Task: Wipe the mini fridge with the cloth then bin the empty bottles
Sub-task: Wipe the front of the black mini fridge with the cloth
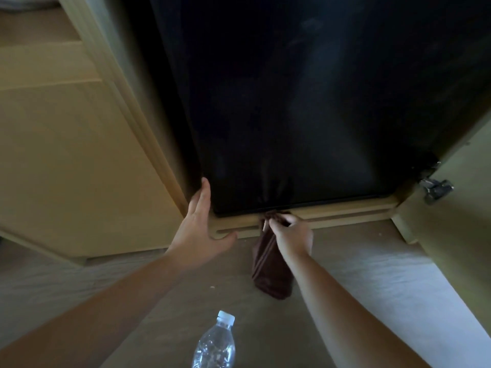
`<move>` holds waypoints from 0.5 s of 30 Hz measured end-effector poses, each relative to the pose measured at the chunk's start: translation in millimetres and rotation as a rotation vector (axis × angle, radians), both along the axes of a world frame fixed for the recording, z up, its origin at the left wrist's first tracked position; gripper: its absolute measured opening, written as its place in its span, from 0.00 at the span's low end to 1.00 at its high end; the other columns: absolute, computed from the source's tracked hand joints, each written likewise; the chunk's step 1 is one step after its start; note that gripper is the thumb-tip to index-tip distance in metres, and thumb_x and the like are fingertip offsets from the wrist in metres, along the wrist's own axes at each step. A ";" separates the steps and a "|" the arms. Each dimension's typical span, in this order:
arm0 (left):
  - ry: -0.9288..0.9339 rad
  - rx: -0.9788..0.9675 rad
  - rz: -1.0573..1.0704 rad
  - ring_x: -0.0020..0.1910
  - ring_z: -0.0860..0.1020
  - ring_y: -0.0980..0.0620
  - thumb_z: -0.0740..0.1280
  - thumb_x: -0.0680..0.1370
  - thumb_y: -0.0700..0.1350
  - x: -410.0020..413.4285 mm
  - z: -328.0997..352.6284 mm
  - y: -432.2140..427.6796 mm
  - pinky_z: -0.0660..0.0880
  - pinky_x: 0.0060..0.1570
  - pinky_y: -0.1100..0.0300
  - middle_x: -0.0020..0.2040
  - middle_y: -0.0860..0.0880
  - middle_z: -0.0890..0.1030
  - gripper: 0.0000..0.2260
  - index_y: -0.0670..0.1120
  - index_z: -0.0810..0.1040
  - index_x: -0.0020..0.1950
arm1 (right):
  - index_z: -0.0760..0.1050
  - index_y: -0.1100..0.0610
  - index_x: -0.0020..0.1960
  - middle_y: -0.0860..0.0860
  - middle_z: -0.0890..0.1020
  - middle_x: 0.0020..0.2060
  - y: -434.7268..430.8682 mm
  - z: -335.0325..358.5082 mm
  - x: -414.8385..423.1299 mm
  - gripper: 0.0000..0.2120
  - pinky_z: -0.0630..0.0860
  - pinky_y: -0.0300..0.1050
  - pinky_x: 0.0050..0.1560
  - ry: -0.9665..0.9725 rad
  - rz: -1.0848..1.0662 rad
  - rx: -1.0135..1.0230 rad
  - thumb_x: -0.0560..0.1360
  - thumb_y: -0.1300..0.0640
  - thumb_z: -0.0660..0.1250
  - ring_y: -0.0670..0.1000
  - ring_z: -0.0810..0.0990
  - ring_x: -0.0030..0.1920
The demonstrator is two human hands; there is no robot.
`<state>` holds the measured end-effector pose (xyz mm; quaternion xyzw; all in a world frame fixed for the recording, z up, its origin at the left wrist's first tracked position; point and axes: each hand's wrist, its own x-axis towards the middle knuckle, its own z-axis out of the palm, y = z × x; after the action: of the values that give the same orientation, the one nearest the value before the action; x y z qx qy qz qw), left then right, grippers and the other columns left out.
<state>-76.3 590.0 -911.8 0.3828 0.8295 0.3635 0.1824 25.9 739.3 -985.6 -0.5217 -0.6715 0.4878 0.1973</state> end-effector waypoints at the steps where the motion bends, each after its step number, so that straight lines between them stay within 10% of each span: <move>1: 0.002 0.003 0.005 0.73 0.55 0.57 0.72 0.70 0.50 0.6 -0.1 0.3 0.59 0.66 0.61 0.76 0.53 0.50 0.49 0.61 0.32 0.69 | 0.81 0.53 0.49 0.50 0.82 0.40 -0.7 0.6 2.0 0.08 0.68 0.37 0.36 0.044 -0.036 -0.013 0.71 0.54 0.69 0.48 0.79 0.42; 9: 0.027 -0.030 0.015 0.73 0.55 0.56 0.71 0.70 0.50 2.8 -1.0 5.0 0.59 0.64 0.64 0.75 0.54 0.50 0.50 0.56 0.31 0.72 | 0.81 0.57 0.50 0.54 0.84 0.46 75.1 10.2 45.3 0.10 0.76 0.49 0.56 0.241 -0.537 0.045 0.69 0.58 0.71 0.53 0.81 0.49; 15: 0.031 -0.035 0.050 0.72 0.56 0.56 0.72 0.70 0.50 4.2 0.7 6.4 0.60 0.62 0.65 0.75 0.53 0.51 0.50 0.55 0.33 0.73 | 0.82 0.56 0.47 0.53 0.84 0.42 6.9 4.8 0.2 0.08 0.73 0.41 0.45 0.202 -0.270 0.015 0.70 0.55 0.70 0.52 0.81 0.45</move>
<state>-72.1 596.4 -911.1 0.3644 0.8476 0.3475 0.1672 26.2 746.1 -980.8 -0.5541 -0.5757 0.5015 0.3317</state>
